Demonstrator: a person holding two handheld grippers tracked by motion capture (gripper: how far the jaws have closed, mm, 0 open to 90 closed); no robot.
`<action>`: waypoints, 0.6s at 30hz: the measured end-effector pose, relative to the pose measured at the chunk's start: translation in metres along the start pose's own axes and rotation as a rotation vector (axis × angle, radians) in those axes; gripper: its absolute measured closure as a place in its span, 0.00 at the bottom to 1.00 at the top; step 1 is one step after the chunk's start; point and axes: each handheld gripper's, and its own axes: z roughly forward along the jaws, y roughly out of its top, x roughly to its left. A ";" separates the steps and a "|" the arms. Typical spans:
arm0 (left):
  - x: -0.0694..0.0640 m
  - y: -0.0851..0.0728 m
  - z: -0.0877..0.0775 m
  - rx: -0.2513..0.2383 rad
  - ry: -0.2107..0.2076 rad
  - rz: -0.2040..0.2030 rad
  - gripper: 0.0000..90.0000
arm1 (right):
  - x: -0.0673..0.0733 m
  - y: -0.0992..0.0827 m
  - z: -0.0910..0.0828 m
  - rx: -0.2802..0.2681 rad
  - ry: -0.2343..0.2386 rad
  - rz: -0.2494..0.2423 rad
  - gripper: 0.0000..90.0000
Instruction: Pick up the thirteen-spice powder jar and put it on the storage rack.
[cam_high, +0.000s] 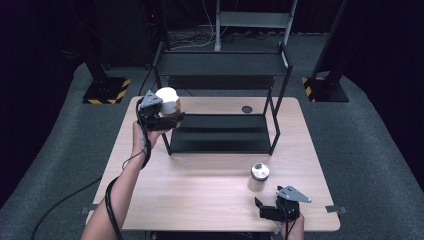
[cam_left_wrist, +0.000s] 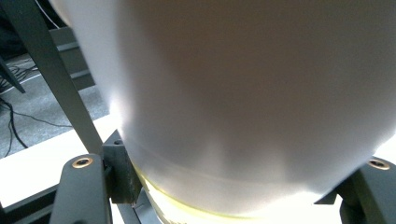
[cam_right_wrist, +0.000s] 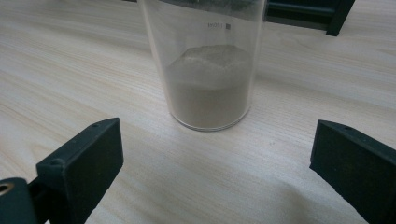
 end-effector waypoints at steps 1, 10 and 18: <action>0.000 0.001 0.000 -0.001 0.002 -0.001 0.33 | 0.000 0.000 0.000 0.000 0.000 -0.001 0.02; 0.004 0.007 -0.001 -0.006 0.009 -0.006 0.33 | 0.000 0.000 0.000 0.001 0.001 -0.001 0.02; 0.007 0.014 -0.002 -0.009 0.015 -0.010 0.33 | 0.001 0.000 0.000 0.000 -0.003 -0.001 0.02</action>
